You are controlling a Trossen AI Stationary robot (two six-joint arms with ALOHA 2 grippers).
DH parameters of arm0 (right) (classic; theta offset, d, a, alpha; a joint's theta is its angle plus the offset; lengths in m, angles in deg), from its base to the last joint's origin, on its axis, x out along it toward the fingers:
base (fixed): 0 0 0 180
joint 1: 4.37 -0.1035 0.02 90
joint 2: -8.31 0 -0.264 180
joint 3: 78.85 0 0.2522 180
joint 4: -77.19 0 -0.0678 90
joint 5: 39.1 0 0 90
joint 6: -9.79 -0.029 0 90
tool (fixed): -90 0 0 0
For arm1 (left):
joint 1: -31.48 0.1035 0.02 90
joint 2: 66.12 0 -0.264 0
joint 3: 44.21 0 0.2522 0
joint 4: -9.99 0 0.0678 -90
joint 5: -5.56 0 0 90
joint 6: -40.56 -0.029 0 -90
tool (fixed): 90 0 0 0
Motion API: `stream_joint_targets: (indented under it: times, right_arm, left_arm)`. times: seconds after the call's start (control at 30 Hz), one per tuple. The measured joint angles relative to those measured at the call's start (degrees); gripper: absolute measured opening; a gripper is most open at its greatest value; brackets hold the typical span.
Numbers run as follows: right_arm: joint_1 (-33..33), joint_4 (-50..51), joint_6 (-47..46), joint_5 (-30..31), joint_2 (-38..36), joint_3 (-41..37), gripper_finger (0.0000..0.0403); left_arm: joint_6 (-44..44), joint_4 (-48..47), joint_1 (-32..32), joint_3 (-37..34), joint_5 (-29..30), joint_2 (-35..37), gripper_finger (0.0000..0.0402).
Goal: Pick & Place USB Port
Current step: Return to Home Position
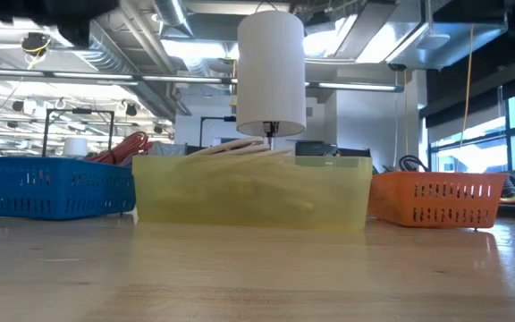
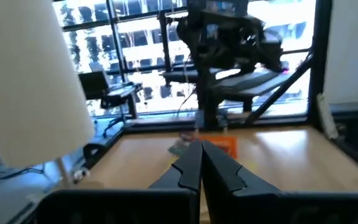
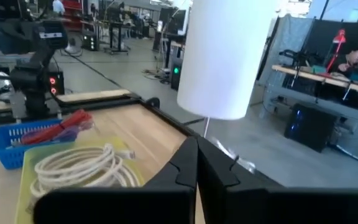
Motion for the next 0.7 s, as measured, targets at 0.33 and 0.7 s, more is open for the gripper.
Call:
stream_joint_targets:
  times: [0.33,0.7]
  right_arm:
    - [-3.5,-2.8,0.1,-5.6,0.0,-2.1,0.0001]
    - [-6.3,-26.1,13.0,-8.8,0.0,-7.3,0.0001]
  left_arm:
    - [2.3,2.5,16.1,-8.1,-19.9,2.4,0.0001]
    - [3.9,0.4,28.7,-8.1,-33.4,1.5,0.0001]
